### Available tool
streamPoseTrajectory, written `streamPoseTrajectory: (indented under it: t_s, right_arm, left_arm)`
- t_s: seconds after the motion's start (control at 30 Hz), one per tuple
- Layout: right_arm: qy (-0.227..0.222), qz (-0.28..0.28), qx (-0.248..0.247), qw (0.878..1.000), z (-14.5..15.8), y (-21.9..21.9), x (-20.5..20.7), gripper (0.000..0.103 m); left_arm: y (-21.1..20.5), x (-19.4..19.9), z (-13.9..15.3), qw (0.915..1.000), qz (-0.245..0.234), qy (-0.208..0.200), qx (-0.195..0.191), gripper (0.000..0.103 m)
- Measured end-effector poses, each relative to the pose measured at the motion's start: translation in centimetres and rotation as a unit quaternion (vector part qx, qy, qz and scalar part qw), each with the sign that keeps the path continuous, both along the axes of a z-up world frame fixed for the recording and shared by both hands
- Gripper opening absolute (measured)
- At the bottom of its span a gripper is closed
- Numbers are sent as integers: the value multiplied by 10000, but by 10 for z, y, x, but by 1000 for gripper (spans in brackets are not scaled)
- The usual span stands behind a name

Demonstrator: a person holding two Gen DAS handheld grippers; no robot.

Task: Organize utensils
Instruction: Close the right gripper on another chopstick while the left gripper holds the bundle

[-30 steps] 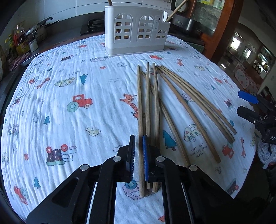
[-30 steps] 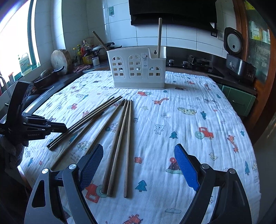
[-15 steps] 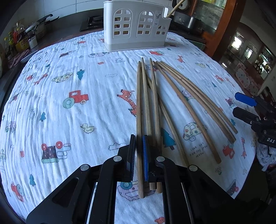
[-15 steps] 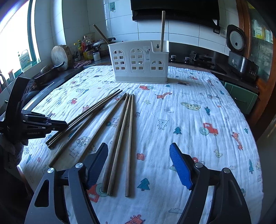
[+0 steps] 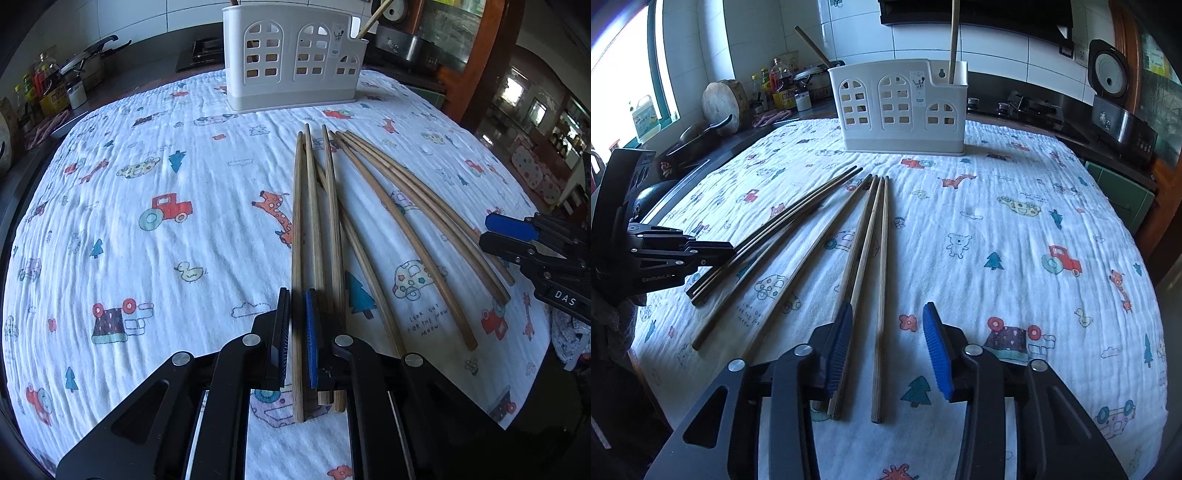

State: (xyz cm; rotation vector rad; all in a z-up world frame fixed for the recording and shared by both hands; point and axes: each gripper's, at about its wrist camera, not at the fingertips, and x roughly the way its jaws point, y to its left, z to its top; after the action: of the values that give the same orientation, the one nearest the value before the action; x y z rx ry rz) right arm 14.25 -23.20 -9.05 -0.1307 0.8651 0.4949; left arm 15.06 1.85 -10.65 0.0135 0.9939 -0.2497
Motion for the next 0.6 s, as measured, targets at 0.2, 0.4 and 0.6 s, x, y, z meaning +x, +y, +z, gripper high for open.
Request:
streamPoseTrajectory:
  t_s: [0.2,0.4,0.6]
  right_arm:
    - [122,23,-115,9999,-7,6,6,16]
    - [164,-1,-211,9996,-9,8,8,12]
    - [34,28,-513,9987,-10,16,4,11]
  left_arm:
    - [0,0,0,10000,-27,-2,28,8]
    - [-2,0,0,10000,-45,7,86,8]
    - [-6,0,0,9997,-52,-25,233,8]
